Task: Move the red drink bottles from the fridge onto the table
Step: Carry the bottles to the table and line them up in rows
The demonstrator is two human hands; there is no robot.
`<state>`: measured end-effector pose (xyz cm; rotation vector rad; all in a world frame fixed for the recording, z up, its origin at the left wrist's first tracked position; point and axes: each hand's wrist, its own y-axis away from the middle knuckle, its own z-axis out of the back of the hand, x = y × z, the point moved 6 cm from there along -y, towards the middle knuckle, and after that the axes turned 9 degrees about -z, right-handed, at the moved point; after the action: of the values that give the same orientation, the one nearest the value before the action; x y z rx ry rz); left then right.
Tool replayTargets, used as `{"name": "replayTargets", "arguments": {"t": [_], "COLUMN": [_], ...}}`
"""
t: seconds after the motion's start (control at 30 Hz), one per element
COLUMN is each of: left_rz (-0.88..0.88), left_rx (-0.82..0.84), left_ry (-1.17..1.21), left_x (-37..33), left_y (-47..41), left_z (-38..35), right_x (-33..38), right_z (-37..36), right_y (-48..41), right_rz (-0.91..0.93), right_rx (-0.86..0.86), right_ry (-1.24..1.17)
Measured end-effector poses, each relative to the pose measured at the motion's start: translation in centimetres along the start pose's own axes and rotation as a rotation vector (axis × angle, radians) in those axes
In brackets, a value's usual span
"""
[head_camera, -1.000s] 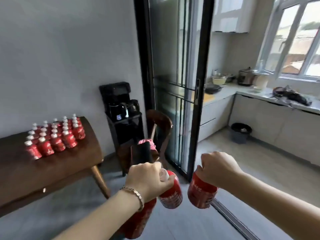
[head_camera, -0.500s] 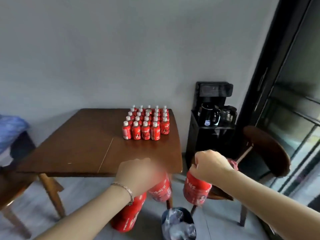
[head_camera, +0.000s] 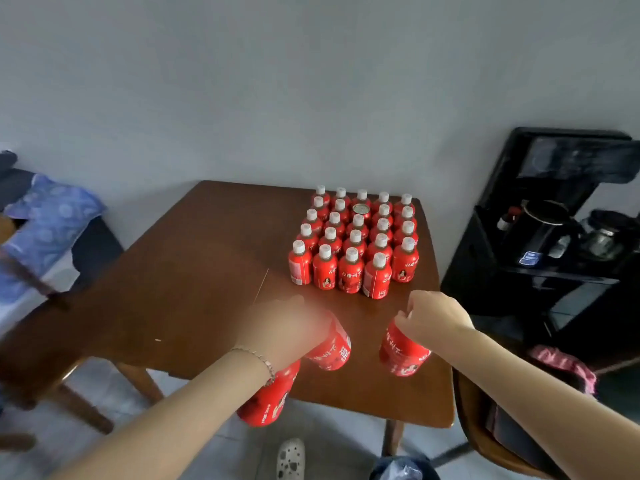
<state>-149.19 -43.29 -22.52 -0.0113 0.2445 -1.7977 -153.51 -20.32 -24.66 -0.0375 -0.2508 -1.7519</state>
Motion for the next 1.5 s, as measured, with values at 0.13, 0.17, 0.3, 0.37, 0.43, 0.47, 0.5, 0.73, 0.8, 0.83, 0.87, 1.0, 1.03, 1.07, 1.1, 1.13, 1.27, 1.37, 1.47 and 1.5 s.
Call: {"name": "replayTargets", "arguments": {"t": [0.13, 0.17, 0.3, 0.37, 0.43, 0.47, 0.5, 0.73, 0.8, 0.83, 0.87, 1.0, 1.03, 1.07, 1.1, 1.13, 1.27, 1.37, 1.47, 1.5], "left_rz": [-0.07, -0.094, -0.196, -0.255, -0.307, -0.33, -0.347, -0.405, -0.387, -0.377, -0.369, -0.384, -0.394, -0.398, -0.397, -0.386, -0.383, -0.385, -0.404, -0.414], "left_rx": [0.06, 0.087, 0.178, 0.192, 0.208, 0.21, 0.207, 0.208, 0.233, 0.239, 0.237, 0.234, 0.246, 0.252, 0.248, 0.246, 0.276, 0.307, 0.324, 0.324], "left_ry": [0.029, 0.03, 0.062, 0.091, 0.1, 0.105, 0.108, 0.127, 0.122, 0.119, 0.133, 0.188, 0.184, 0.181, 0.176, 0.172, 0.157, 0.145, 0.142, 0.143], "left_x": [3.8, 4.6, 6.3, 6.5, 6.4, 6.3, 6.1, 5.0, 5.0, 5.0, 4.9, 4.5, 4.5, 4.5, 4.4, 4.4, 4.7, 5.1, 5.5, 5.7], "left_y": [-6.4, -8.1, -13.8, -16.3, -18.2, -18.9, -19.6, -21.8, -22.0, -22.1, -22.2, -22.6, -22.5, -22.5, -22.5, -22.6, -22.4, -22.2, -21.8, -21.6], "left_z": [-4.3, -5.4, -8.9, -9.9, -10.8, -11.2, -11.5, -14.5, -15.2, -15.4, -15.6, -15.9, -16.2, -16.3, -16.5, -16.6, -17.4, -17.8, -18.1, -18.1], "right_x": [0.3, 0.2, -0.8, -1.5, -2.3, -2.6, -3.0, -3.7, -4.7, -5.6, -6.6, -5.6, -5.1, -5.0, -5.3, -5.7, -3.9, 1.9, 8.6, 9.8], "right_z": [-3.7, -4.5, -7.3, -7.9, -8.4, -8.7, -8.9, -10.3, -10.6, -10.7, -11.1, -16.8, -17.7, -18.2, -18.5, -18.7, -18.5, -17.3, -15.7, -15.6], "right_y": [-7.0, -8.5, -13.4, -15.3, -16.9, -17.5, -18.3, -24.0, -24.5, -24.4, -24.1, -21.6, -21.5, -21.5, -21.5, -21.3, -18.1, -16.6, -15.9, -15.8], "right_rz": [-0.156, -0.212, -0.435, -0.532, -0.625, -0.662, -0.687, -0.702, -0.789, -0.867, -0.966, -1.298, -1.312, -1.309, -1.302, -1.303, -1.152, -0.584, -0.115, -0.085], "right_rx": [0.045, 0.06, 0.096, 0.092, 0.093, 0.093, 0.081, 0.132, 0.104, 0.065, 0.053, 0.366, 0.375, 0.329, 0.278, 0.23, 0.475, 0.583, 0.392, 0.337], "right_ry": [-0.062, -0.086, -0.218, -0.293, -0.362, -0.389, -0.417, -0.562, -0.645, -0.689, -0.751, -1.477, -1.63, -1.674, -1.68, -1.658, -1.23, -0.684, -0.417, -0.425]}}
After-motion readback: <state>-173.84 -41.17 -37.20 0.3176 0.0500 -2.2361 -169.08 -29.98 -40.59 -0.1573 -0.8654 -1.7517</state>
